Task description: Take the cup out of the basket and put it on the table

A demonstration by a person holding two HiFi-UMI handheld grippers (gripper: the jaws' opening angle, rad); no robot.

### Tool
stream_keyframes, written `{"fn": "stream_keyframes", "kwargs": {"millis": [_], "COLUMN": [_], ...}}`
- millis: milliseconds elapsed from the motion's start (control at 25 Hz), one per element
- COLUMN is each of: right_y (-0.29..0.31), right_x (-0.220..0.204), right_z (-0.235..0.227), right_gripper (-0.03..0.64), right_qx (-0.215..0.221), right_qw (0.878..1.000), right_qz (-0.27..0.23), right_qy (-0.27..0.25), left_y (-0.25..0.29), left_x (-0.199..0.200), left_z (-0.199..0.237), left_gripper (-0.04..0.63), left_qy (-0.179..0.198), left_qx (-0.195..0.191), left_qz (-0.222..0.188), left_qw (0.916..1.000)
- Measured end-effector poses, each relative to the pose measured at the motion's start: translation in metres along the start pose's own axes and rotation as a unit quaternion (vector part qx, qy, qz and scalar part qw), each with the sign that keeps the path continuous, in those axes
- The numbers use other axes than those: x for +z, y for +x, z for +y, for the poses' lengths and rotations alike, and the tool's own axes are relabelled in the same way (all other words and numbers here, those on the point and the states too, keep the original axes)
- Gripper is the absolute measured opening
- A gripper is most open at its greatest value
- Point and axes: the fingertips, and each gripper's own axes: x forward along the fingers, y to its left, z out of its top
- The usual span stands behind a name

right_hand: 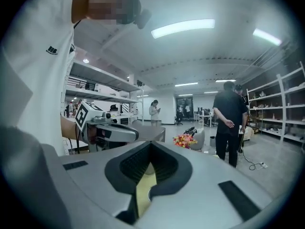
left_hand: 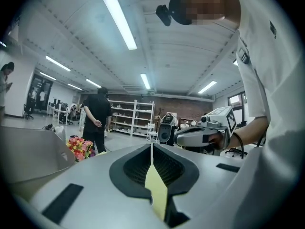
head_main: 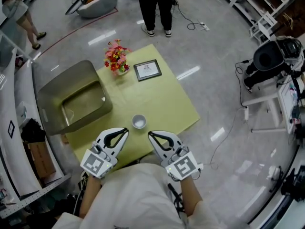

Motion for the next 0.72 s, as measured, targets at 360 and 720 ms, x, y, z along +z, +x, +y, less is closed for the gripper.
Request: {"fn": "stream_keyframes", "kwargs": {"millis": [360,720], "right_y": [-0.003,-0.003], "right_x": [0.004,-0.012], "right_z": [0.008,0.012], "right_gripper": [0.006,0.006], "right_qx": [-0.009,-0.002], "right_qw": [1.000,0.998], "right_qz": [-0.006,0.038], "right_qy": [-0.020,-0.044], "left_y": [-0.009,-0.011], "left_x": [-0.001,-0.001], "left_z": [-0.009,-0.007], "left_gripper": [0.023,0.023], "left_qy": [-0.004,0.000], "left_qx": [-0.008,-0.009], "left_qz": [-0.005,-0.006], "left_qw": [1.0000,0.9999]}}
